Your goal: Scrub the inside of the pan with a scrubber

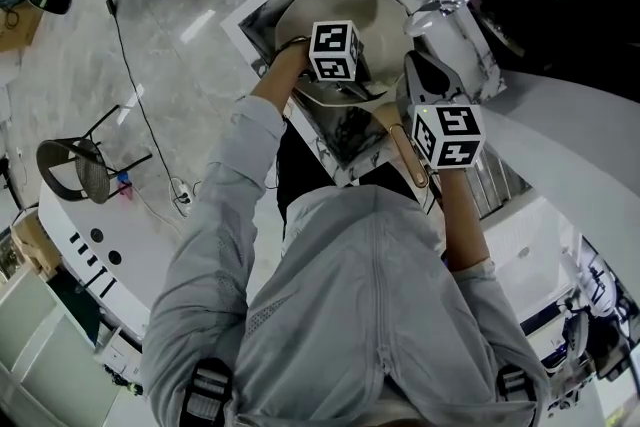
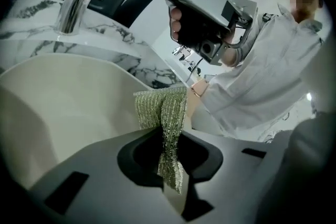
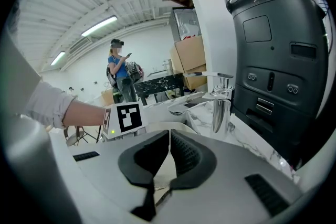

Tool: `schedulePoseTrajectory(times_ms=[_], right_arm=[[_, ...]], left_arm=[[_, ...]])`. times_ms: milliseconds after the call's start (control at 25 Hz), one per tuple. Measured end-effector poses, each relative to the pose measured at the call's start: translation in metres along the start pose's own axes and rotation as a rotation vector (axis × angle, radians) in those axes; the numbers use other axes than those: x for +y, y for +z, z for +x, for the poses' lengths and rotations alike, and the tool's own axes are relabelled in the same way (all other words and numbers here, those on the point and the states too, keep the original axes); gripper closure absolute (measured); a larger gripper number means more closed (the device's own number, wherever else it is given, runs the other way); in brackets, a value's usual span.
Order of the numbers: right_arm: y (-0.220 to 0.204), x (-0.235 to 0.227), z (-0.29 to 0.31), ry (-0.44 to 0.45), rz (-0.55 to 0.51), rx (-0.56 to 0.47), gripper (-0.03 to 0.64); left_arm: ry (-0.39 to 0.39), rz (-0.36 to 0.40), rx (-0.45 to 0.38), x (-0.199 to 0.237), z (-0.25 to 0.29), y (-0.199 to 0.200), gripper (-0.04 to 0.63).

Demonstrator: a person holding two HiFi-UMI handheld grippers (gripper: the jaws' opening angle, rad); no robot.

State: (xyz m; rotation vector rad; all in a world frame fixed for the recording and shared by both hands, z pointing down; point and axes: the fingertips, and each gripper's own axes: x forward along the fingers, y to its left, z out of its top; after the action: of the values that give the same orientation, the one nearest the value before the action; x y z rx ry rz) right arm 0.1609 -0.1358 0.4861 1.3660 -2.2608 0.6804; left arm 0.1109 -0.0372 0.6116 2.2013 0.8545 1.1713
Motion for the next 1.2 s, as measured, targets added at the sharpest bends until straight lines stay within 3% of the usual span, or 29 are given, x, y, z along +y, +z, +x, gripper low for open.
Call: schedulePoseTrajectory(times_ms=[280,520,960,1200], right_arm=[[0.004,0.01,0.004,0.021,-0.013,0.005,0.581],[0.006,0.015,0.009,0.035,-0.02,0.007,0.581],[0.009,0.02,0.013,0.048,-0.036,0.016,0.581],[0.007,0.018,0.013,0.045,-0.034,0.019,0.581]], left_arm=[[-0.144,-0.079,0.167,-0.027,-0.017,-0.03,0.529],[-0.191,-0.198,0.24,-0.037,-0.029,-0.054,0.529],[-0.144,-0.331,0.403,-0.032,-0.046,-0.091,0.531],[-0.036,-0.385,0.529,-0.016,-0.063,-0.117,0.531]])
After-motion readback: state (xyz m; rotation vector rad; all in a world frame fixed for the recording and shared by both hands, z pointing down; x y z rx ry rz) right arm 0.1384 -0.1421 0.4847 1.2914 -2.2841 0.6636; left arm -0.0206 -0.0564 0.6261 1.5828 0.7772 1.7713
